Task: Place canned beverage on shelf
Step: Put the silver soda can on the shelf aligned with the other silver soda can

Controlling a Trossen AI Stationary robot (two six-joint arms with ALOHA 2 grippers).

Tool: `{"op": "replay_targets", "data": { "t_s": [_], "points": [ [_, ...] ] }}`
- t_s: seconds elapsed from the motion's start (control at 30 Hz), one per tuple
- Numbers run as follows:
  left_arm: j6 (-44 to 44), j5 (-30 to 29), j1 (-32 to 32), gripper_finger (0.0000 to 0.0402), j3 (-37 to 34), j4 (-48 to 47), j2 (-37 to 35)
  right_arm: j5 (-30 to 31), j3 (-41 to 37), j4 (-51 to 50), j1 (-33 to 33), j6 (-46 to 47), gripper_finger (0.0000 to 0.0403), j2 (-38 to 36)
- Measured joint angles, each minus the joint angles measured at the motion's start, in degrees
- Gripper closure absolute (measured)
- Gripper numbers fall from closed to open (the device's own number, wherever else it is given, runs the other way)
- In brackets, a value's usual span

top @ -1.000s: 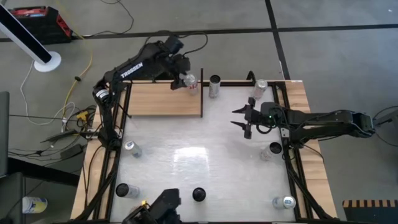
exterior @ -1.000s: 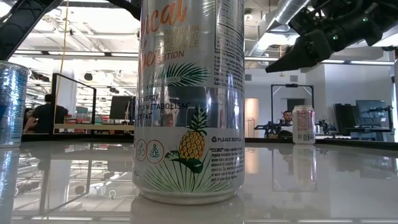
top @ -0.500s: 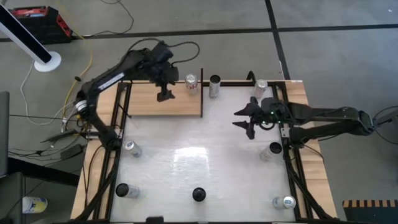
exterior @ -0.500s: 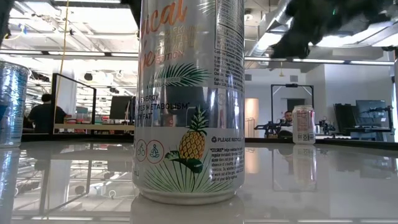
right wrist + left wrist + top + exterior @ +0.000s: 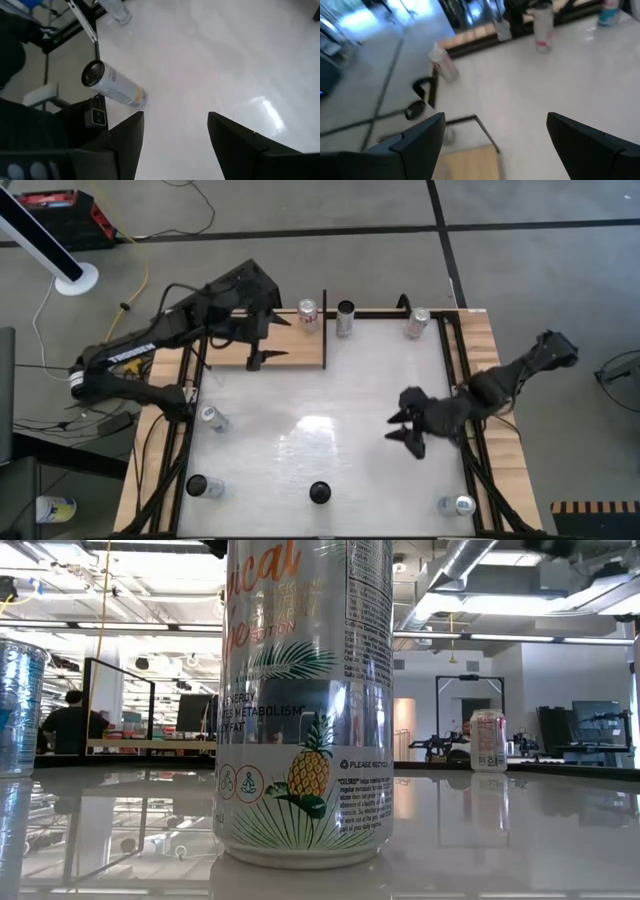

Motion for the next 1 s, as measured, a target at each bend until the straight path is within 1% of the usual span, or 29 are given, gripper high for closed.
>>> {"op": "replay_targets", "data": {
  "t_s": [0.1, 0.2, 0.33, 0.47, 0.53, 0.6, 0.67, 0.8, 0.9, 1.0],
  "points": [
    [-0.2, -0.4, -0.8, 0.0068, -0.3, 0.8, -0.4, 6.7, 0.1, -0.1, 3.4, 2.3, 0.0159, 2.2],
    [-2.8, -0.3, -1.0, 0.0068, -0.4, 0.5, -0.3, 12.2, 0.2, -1.6, 3.8, 3.7, 0.0159, 3.6],
    [-8.0, 0.4, -1.0, 0.0068, -0.4, -1.0, -0.3, 16.4, 0.2, -5.5, 0.3, 5.5, 0.0159, 3.6],
    [-10.6, 0.5, -1.0, 0.0068, -0.4, -4.1, -0.3, 18.2, 0.2, -10.7, -6.6, 4.4, 0.0159, 3.1],
    [-10.2, 0.5, -1.0, 0.0068, -0.4, -6.0, -0.6, 18.7, 0.2, -13.9, -12.4, 3.8, 0.0159, 2.8],
    [-10.0, 0.5, -1.0, 0.0068, -0.4, -7.0, -0.7, 17.5, 0.2, -16.9, -19.6, 3.4, 0.0159, 2.6],
    [-9.9, 0.5, -1.0, 0.0068, -0.4, -7.6, -0.8, 16.0, 0.2, -18.2, -27.6, 0.4, 0.0158, 2.5],
    [-9.4, 0.5, -0.9, 0.0068, -0.4, -7.8, -1.1, 12.1, 0.2, -16.1, -43.3, -9.0, 0.0153, 2.4],
    [-9.0, 0.4, -0.9, 0.0068, -0.4, -8.1, -1.1, 9.6, 0.2, -14.3, -54.5, -15.3, 0.0140, 2.4],
    [-8.7, 0.0, -0.9, 0.0068, -0.4, -8.0, -1.1, 7.6, 0.2, -13.7, -64.5, -19.5, 0.0122, 2.4]
  ]
}}
